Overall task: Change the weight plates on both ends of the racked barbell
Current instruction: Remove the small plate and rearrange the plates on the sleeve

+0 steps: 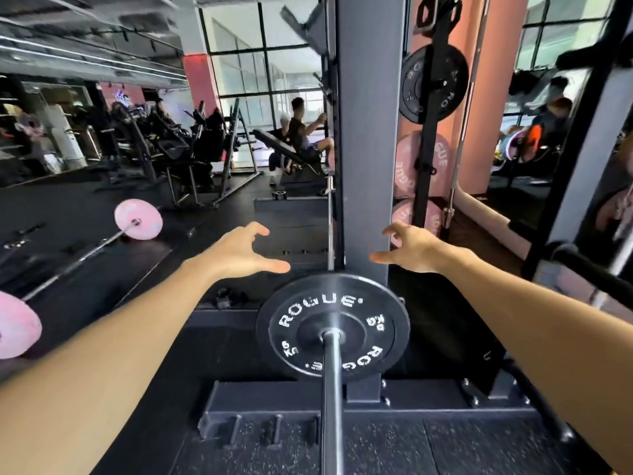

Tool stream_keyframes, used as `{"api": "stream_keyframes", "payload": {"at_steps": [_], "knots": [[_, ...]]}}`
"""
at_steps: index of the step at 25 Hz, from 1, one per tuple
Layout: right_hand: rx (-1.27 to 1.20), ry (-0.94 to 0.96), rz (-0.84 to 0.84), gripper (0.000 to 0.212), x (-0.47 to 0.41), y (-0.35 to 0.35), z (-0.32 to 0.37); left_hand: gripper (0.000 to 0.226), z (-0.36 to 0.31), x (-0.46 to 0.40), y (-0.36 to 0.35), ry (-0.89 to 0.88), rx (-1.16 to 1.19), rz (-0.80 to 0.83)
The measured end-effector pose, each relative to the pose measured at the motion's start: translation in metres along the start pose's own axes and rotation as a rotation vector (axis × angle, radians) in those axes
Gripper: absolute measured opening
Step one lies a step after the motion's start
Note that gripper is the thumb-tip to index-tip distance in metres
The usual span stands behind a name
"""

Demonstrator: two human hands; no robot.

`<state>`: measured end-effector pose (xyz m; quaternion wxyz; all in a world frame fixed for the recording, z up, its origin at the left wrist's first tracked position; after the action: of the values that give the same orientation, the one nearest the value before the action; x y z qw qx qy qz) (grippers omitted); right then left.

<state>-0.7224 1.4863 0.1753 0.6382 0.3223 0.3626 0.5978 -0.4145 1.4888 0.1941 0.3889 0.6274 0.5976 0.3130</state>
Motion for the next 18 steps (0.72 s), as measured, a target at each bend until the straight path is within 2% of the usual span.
{"api": "stream_keyframes", "payload": {"at_steps": [7,13,18], "knots": [[0.043,-0.049,0.034,0.084,0.034,-0.165,-0.106,0.105,0.118,0.021,-0.151,0.04,-0.076,0.017],[0.075,-0.025,-0.043,0.092,0.049,-0.266,-0.17,0.125,0.184,0.034,-0.244,0.035,-0.107,0.005],[0.022,-0.025,-0.104,0.105,0.067,-0.312,-0.208,0.119,0.225,0.039,-0.291,0.013,-0.018,-0.042]]}}
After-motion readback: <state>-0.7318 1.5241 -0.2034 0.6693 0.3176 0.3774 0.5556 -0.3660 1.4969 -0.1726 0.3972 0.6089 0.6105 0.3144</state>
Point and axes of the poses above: each hand's wrist, its own x-axis away from the middle knuckle, its own y-axis out of the back of the hand, z = x × y, the point moved 7 cm from there along -x, towards the middle knuckle, and after that the axes turned 3 degrees about -z, right-handed, at the moved point
